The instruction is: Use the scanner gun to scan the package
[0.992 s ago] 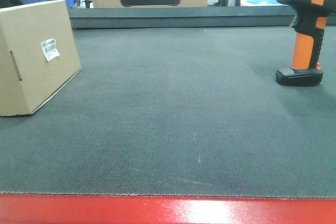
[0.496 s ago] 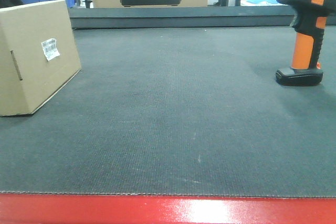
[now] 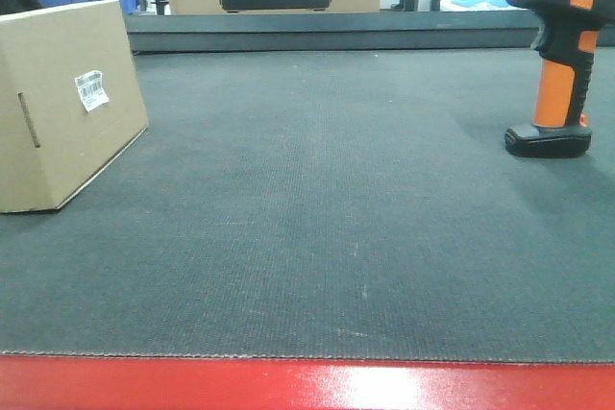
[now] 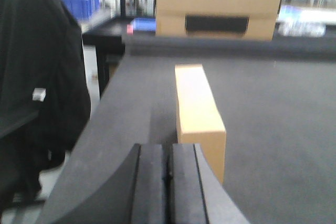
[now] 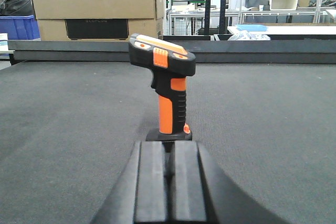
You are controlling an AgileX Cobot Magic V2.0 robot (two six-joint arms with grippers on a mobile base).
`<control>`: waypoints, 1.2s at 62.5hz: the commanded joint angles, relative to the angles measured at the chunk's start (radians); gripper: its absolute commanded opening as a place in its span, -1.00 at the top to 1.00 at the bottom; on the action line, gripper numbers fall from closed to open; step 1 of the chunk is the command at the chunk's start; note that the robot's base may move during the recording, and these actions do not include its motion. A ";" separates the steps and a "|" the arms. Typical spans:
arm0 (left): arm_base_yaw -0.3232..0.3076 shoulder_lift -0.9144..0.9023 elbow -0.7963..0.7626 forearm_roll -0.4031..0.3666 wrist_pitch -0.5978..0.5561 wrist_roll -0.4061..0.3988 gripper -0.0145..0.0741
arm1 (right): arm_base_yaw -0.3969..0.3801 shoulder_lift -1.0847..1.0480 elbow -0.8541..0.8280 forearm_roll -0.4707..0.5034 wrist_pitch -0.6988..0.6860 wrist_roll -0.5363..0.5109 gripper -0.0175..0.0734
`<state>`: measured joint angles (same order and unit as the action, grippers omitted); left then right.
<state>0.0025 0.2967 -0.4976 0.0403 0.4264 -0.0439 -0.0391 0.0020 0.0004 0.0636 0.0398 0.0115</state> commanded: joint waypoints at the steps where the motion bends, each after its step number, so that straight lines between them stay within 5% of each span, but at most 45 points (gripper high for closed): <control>1: 0.003 0.126 -0.084 -0.010 0.100 0.003 0.88 | 0.000 -0.002 0.000 -0.004 -0.019 -0.002 0.98; 10: 0.003 0.366 -0.237 -0.010 0.269 0.003 0.88 | 0.000 -0.002 0.000 -0.004 -0.019 -0.002 0.98; 40: -0.004 0.796 -0.523 -0.081 0.357 -0.035 0.92 | 0.000 -0.002 0.000 -0.004 -0.019 -0.002 0.98; 57: -0.099 1.087 -0.840 0.072 0.487 -0.176 0.92 | 0.000 -0.002 0.000 -0.004 -0.019 -0.002 0.98; 75: -0.127 1.243 -1.013 0.054 0.552 -0.176 0.92 | 0.000 -0.002 0.000 -0.004 -0.019 -0.002 0.98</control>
<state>-0.1106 1.5185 -1.4876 0.1062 0.9692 -0.2099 -0.0391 0.0020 0.0004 0.0636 0.0398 0.0115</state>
